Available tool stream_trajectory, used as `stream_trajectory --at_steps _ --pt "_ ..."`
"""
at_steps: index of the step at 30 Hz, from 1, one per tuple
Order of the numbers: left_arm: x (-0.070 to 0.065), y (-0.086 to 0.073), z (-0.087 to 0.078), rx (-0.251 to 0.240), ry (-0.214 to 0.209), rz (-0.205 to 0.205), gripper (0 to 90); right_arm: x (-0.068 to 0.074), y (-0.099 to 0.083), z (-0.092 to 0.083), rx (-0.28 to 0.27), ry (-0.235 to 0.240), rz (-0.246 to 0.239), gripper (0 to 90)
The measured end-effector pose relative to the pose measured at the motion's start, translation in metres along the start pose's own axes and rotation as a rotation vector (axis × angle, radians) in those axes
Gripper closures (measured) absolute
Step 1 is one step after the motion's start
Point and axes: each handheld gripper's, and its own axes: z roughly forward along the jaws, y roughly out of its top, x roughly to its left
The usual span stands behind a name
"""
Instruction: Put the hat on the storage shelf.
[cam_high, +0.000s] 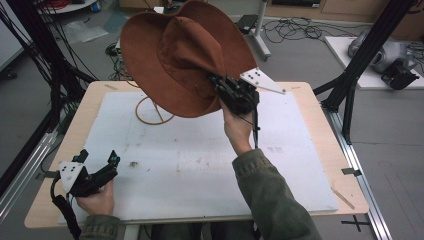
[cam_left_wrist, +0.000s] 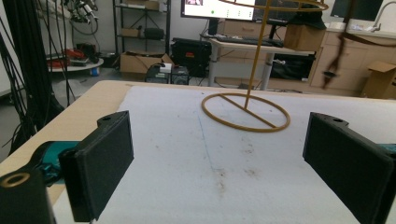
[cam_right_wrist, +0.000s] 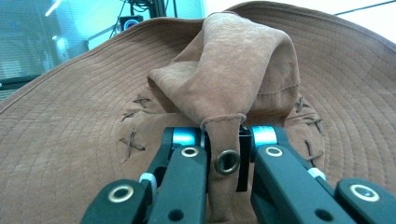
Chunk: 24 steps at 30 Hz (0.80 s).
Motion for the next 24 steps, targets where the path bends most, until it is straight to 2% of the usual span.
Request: stream_trajectory --at_steps 7,8,10,11,13,14,16,17,18,19,24 --pt "-0.001 -0.001 0.0 0.005 -0.008 0.002 8.9 0.014 0.023 0.045 0.012 0.036 -0.01 88.1" --pt "-0.001 -0.001 -0.001 0.0 -0.007 0.001 8.9 0.019 0.027 0.056 0.012 0.039 -0.018 88.1" --pt "-0.001 0.0 -0.002 -0.01 -0.005 0.002 8.9 0.023 0.029 0.069 0.013 0.042 -0.021 88.1" --pt "-0.001 0.001 -0.003 -0.011 -0.003 0.0 8.9 0.023 0.029 0.069 0.013 0.042 -0.021 88.1" --pt "0.0 0.001 -0.004 -0.013 0.0 -0.001 8.9 0.025 0.033 0.087 0.017 0.044 -0.021 88.1" --pt "0.001 0.001 -0.004 -0.008 0.001 -0.002 8.9 0.025 0.033 0.087 0.017 0.044 -0.021 88.1" --pt "0.003 0.0 -0.004 -0.006 0.008 -0.007 8.9 0.025 0.036 0.1 0.012 0.038 -0.017 88.1" --pt "0.004 0.0 -0.004 -0.006 0.009 -0.008 8.9 0.026 0.037 0.111 0.005 0.038 0.001 88.2" --pt "0.004 0.0 -0.004 -0.011 0.012 -0.011 8.9 0.026 0.037 0.111 0.005 0.038 0.001 88.2" --pt "0.005 0.0 -0.004 -0.009 0.012 -0.013 8.9 0.028 0.039 0.122 0.003 0.031 0.001 88.3" --pt "0.008 0.0 -0.003 -0.007 0.018 -0.022 8.9 0.031 0.038 0.139 0.012 0.041 0.001 88.2"
